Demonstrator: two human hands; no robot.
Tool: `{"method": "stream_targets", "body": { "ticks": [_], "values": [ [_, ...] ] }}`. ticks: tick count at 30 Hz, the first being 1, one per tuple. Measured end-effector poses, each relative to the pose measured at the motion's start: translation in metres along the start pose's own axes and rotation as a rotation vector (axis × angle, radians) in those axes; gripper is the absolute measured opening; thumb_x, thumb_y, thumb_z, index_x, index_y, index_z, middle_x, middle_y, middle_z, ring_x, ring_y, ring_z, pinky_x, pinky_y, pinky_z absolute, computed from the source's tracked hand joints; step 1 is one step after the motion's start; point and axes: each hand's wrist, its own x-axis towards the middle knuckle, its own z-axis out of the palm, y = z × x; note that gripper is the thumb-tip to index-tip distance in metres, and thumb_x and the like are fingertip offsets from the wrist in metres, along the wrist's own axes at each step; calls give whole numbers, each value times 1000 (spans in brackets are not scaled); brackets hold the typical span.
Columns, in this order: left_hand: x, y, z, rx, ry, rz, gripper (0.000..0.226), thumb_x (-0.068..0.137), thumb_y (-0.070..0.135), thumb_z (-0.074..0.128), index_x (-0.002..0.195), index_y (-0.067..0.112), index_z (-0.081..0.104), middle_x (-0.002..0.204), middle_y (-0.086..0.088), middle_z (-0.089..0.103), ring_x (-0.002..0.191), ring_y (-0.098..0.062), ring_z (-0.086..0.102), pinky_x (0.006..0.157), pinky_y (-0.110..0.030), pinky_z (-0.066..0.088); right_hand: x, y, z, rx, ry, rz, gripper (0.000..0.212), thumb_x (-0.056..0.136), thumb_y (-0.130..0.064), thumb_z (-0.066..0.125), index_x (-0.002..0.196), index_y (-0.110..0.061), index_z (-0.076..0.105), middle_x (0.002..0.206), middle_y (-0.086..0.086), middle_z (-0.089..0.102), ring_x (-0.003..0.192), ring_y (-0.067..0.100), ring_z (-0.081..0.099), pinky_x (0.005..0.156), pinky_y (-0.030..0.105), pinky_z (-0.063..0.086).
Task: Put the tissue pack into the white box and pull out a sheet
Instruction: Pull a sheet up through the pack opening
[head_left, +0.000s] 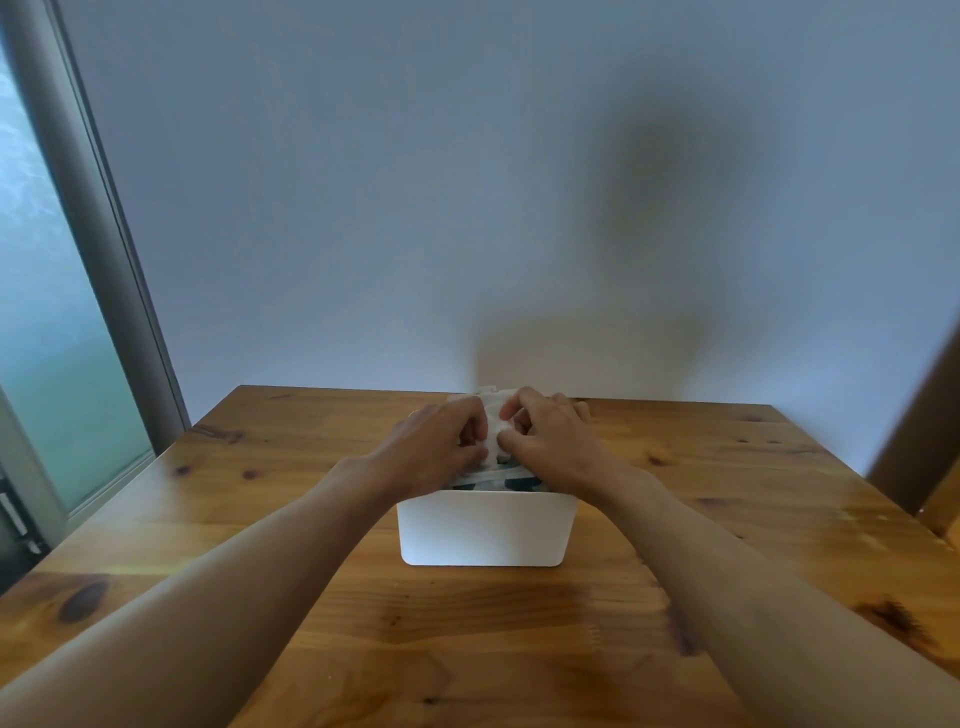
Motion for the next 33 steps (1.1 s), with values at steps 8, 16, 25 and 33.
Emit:
{"method": "stream_targets", "body": {
  "ticks": [8, 16, 25, 33],
  "values": [
    [3, -3, 1, -1, 24, 4, 30, 83, 5, 61, 69, 29, 49, 80, 4, 59, 73, -15, 57, 61, -22, 45, -1, -1, -1, -35, 26, 10, 23, 93, -32, 50, 113, -26, 59, 84, -12, 54, 101, 15, 38, 86, 34, 26],
    [3, -4, 1, 4, 43, -5, 23, 85, 0, 52, 75, 20, 49, 76, 4, 54, 70, -16, 51, 61, -26, 44, 0, -1, -1, -77, 105, 7, 20, 97, -34, 46, 97, -24, 65, 89, -8, 58, 98, 17, 41, 84, 33, 24],
    [2, 2, 1, -23, 81, -5, 12, 86, 4, 53, 86, 16, 57, 67, 13, 49, 56, -7, 48, 51, -14, 36, 0, -2, -2, -115, 81, 39, 27, 101, -33, 34, 88, -21, 54, 86, -3, 56, 93, 18, 43, 81, 33, 24],
    [2, 1, 3, -35, 93, -27, 15, 82, 24, 60, 72, 13, 59, 69, 0, 59, 61, -18, 55, 56, -29, 46, 0, -1, 0, -43, 42, 8, 23, 101, -25, 37, 90, -19, 55, 86, -3, 55, 94, 19, 42, 81, 32, 23]
  ]
}}
